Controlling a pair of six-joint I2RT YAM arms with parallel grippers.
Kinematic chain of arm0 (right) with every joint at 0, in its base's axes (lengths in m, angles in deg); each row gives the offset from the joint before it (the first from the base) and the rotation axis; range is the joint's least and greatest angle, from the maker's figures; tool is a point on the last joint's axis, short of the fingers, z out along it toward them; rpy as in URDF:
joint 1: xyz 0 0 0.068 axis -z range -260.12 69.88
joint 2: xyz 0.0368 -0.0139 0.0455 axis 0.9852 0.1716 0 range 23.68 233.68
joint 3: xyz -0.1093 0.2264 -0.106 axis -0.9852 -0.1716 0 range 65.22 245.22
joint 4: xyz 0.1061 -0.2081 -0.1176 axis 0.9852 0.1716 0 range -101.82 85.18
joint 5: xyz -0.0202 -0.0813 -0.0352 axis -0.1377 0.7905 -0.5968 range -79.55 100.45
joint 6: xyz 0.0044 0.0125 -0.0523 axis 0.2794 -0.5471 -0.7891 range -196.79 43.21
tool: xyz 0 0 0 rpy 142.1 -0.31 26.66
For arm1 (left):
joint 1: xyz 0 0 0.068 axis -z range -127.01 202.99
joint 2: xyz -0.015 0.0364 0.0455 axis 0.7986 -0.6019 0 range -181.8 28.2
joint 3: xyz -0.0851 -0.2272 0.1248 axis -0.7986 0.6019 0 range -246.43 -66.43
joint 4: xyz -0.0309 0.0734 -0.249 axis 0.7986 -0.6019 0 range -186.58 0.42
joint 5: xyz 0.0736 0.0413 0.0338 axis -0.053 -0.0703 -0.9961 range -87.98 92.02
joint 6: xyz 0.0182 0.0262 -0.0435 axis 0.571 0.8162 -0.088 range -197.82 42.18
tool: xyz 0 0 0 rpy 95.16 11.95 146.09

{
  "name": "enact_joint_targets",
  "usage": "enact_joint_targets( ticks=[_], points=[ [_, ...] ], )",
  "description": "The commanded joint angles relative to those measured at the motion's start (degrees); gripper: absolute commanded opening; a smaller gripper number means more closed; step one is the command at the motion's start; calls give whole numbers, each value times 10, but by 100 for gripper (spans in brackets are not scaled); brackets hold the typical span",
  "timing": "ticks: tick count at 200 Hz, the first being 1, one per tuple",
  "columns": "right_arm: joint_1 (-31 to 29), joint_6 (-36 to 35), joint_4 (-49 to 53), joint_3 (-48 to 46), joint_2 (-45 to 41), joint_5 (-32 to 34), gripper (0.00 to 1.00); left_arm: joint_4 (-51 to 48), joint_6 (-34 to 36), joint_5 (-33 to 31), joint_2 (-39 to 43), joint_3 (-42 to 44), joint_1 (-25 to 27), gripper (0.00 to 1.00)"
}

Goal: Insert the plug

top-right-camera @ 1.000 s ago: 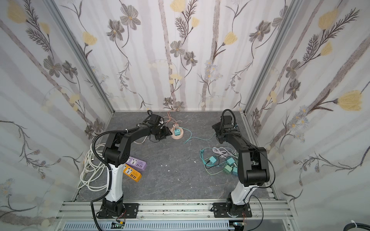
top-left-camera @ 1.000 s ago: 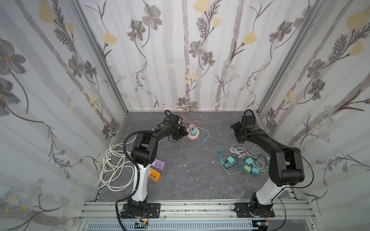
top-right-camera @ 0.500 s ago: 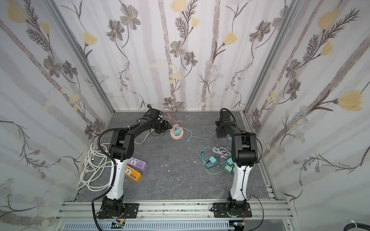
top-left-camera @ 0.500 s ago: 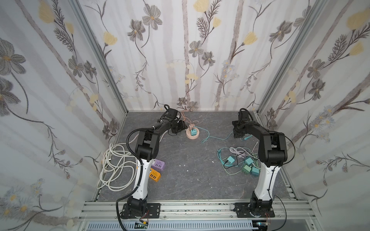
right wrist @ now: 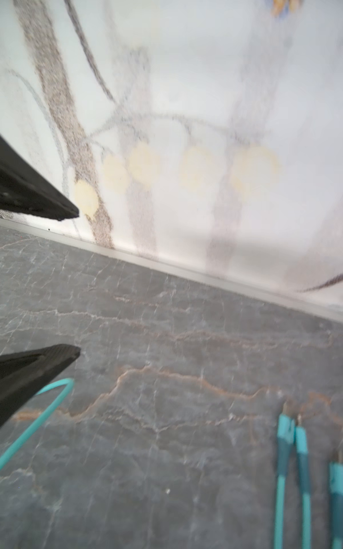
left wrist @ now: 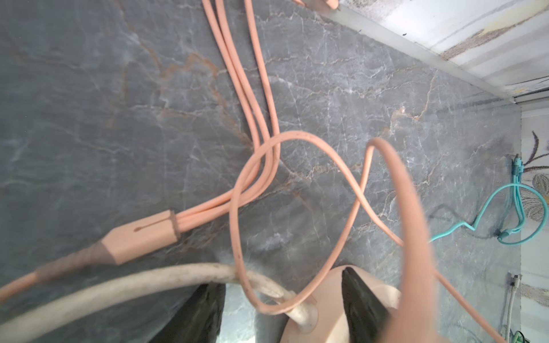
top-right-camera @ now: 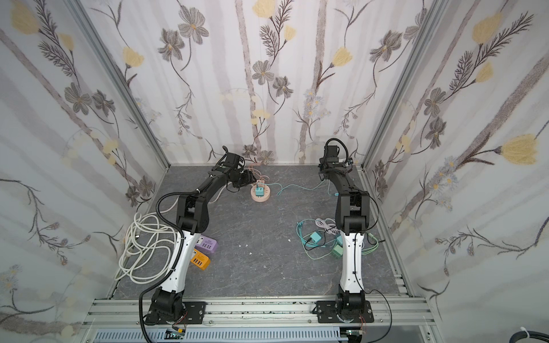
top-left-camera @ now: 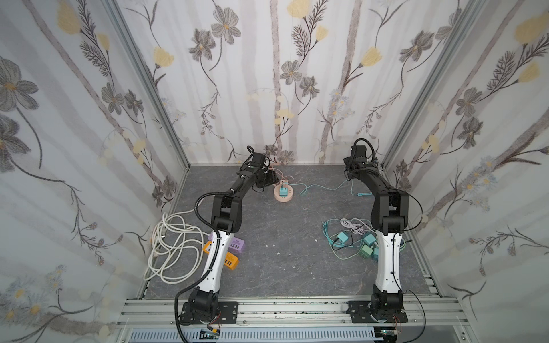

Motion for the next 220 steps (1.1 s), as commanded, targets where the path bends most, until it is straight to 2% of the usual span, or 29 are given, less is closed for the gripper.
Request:
enact_joint_targets(
  ticks=[1, 22, 45, 60, 71, 75, 143, 190, 220],
  points=[
    [-1, -63, -27, 4, -17, -7, 72, -72, 15, -19, 4, 0, 0, 66],
    [0, -79, 0, -29, -54, -14, 78, -55, 15, -28, 60, 70, 0, 69],
    [0, -69, -8, -124, -117, -30, 82, -38, 17, -30, 125, 143, 0, 74],
    [0, -63, -6, -187, -162, -16, 86, -37, 15, -48, 161, 176, 1, 77],
    [1, -65, -5, -225, -194, -13, 98, -48, 17, -77, 182, 191, 2, 81],
    [0, -69, -6, -238, -205, -13, 99, -51, 18, -90, 193, 198, 2, 82],
    [-7, -135, -43, -434, -379, -56, 99, 23, 4, -205, 400, 437, 4, 100],
    [-40, -201, -31, -515, -482, -68, 99, 36, -18, -255, 508, 578, 10, 100],
    [-62, -223, -9, -560, -543, -28, 100, 48, -40, -294, 578, 663, 10, 100]
  ],
)
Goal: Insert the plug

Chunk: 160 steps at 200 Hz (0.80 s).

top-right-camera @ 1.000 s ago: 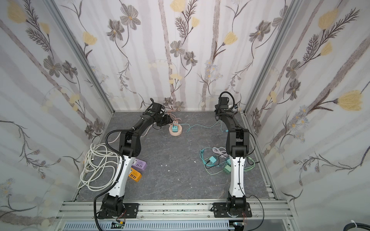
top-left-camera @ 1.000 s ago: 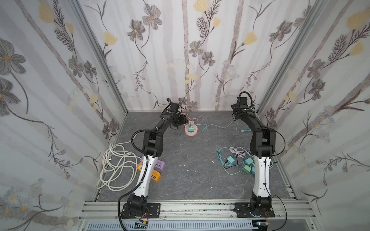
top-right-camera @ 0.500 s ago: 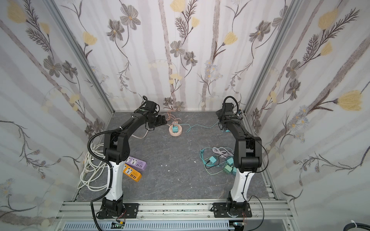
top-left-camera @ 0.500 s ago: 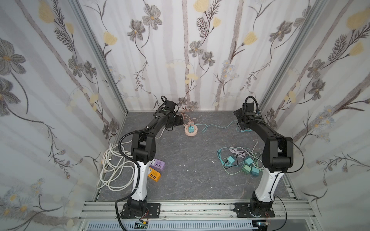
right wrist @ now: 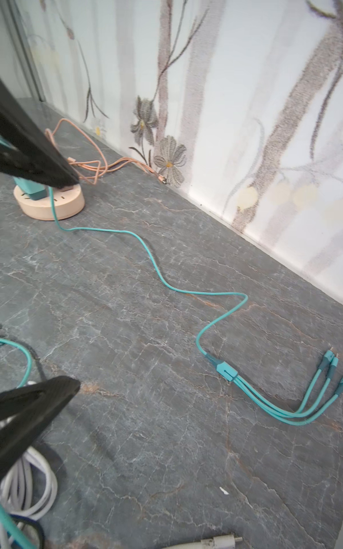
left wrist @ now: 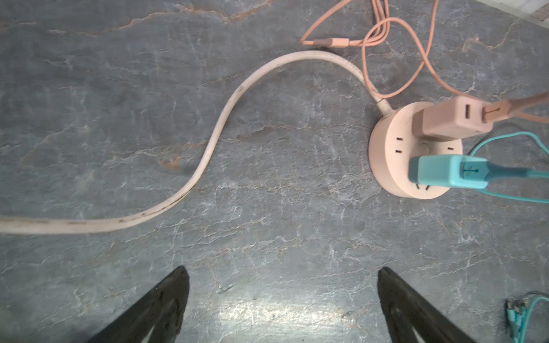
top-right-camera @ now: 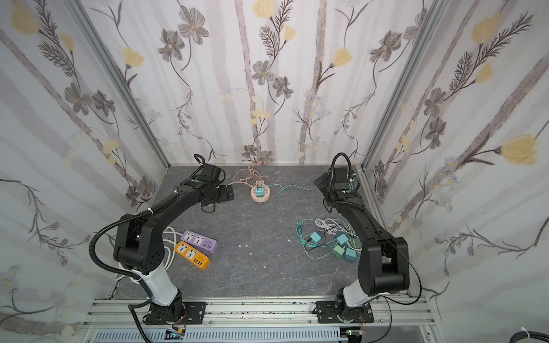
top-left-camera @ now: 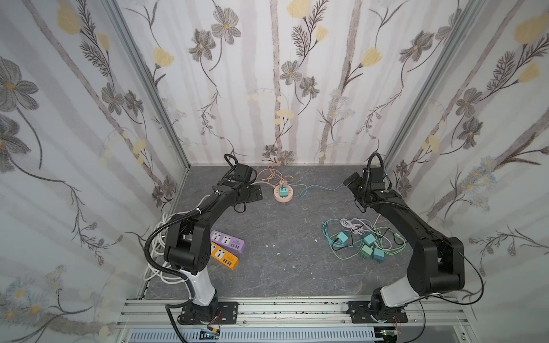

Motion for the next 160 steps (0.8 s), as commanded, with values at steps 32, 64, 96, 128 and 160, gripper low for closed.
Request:
enact_joint_targets(
  ticks=[32, 64, 96, 128, 160],
  points=[
    [-28, -96, -42, -97, -113, 93, 100, 12, -44, -106, 104, 104, -1, 100],
    [-30, -183, -97, -159, -154, 60, 99, -16, -81, -149, 156, 145, -1, 100],
    [-22, -201, -168, -238, -194, 65, 99, -55, -121, -190, 210, 187, -3, 100],
    [8, -214, -176, -286, -230, 87, 99, -81, -157, -204, 268, 236, -16, 100],
    [26, -219, -138, -284, -235, 68, 100, -122, -201, -219, 306, 261, -25, 100]
  ],
)
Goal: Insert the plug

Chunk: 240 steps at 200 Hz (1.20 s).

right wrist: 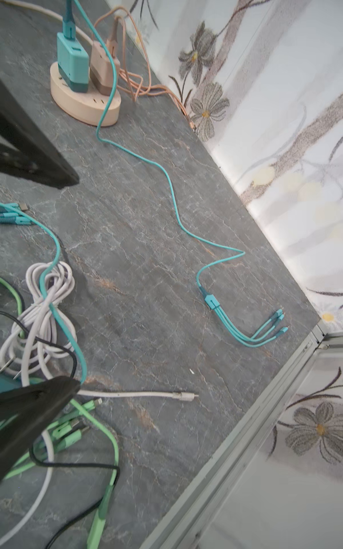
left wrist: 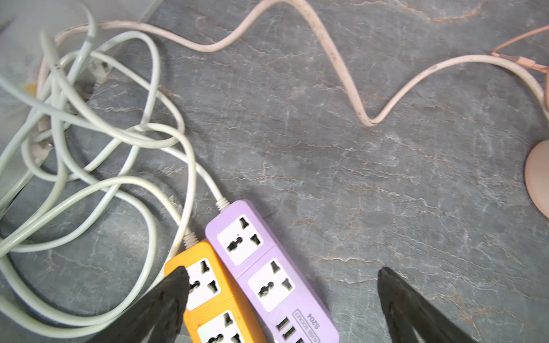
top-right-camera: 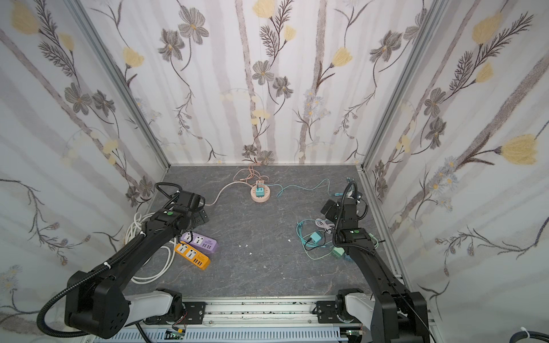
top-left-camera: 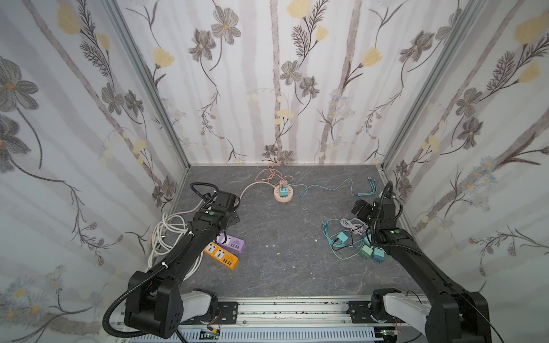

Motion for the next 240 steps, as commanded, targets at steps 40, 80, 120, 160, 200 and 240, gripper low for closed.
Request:
enact_joint_targets(
  ticks=[40, 80, 120, 160, 200, 240],
  points=[
    [10, 3, -32, -12, -20, -12, 99, -67, -104, -16, 43, 49, -23, 100],
    [10, -33, -65, -12, -26, -107, 99, 18, -76, 157, 27, 89, -44, 100],
    [2, -44, -69, -1, -12, -150, 99, 57, -108, 192, -5, 89, -9, 100],
    [-3, -42, -71, 3, -8, -149, 99, 77, -133, 188, -40, 92, 4, 100],
    [-6, -43, -69, 4, -9, -148, 99, 112, -139, 198, -80, 95, 5, 95],
    [-7, -44, -65, -2, -11, -142, 99, 101, -147, 192, -118, 84, 14, 83]
  ],
)
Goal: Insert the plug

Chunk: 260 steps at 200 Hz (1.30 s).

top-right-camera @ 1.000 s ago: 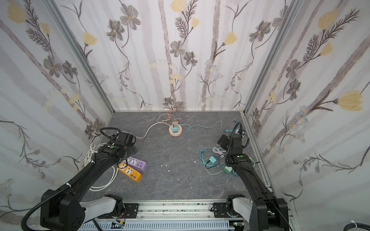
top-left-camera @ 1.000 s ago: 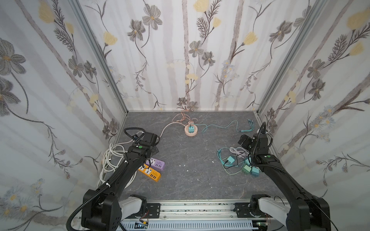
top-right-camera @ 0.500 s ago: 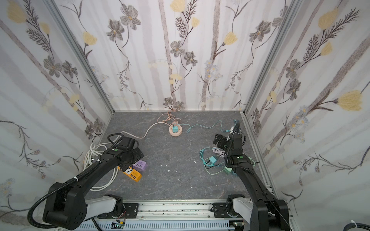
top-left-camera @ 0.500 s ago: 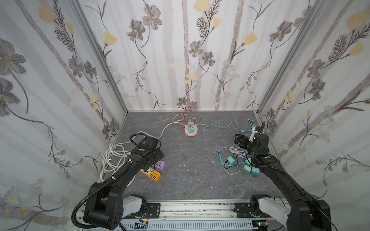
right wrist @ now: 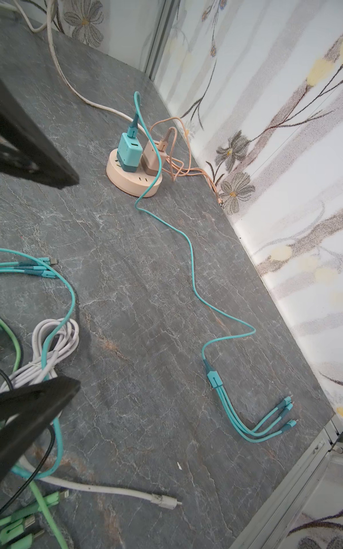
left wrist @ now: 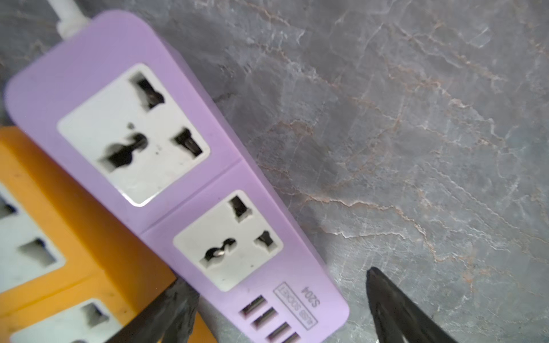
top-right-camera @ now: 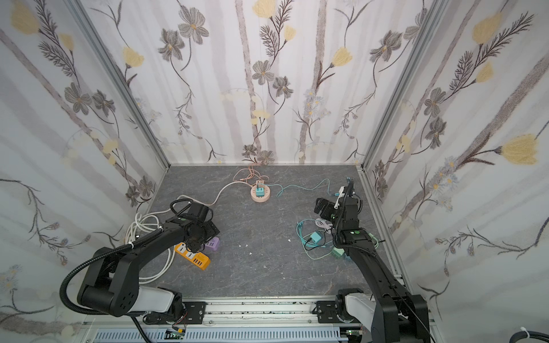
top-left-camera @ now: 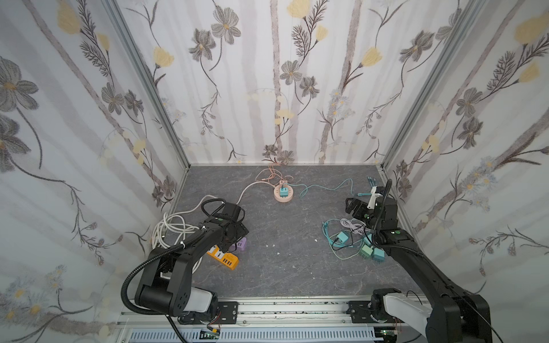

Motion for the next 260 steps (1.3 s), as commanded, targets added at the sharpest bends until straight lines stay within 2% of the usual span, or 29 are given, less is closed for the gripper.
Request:
enact_joint_targets(
  ticks=[1, 49, 79, 103, 160, 193, 225, 260],
  points=[
    [-1, -8, -17, -2, -1, 5, 99, 1, -11, -9, -16, -9, 7, 83],
    [-3, -10, -13, 0, 7, 4, 99, 6, -5, 2, -80, -38, 34, 69],
    [-4, -21, -4, 5, 5, 8, 99, 12, 0, 21, -118, -82, 75, 62],
    [-7, -32, 7, 9, 4, 13, 99, 16, -6, 41, -156, -120, 113, 60],
    [-22, -51, 27, 21, 13, 13, 99, 13, -17, 80, -262, -218, 184, 65],
    [-38, -63, 37, 33, 16, 17, 99, -7, -3, 93, -303, -274, 194, 71],
    [-59, -70, 44, 38, 25, 22, 99, -10, 9, 97, -308, -303, 207, 77],
    [-86, -70, 58, 65, 57, 31, 99, 27, 32, 79, -252, -277, 212, 87]
  ],
)
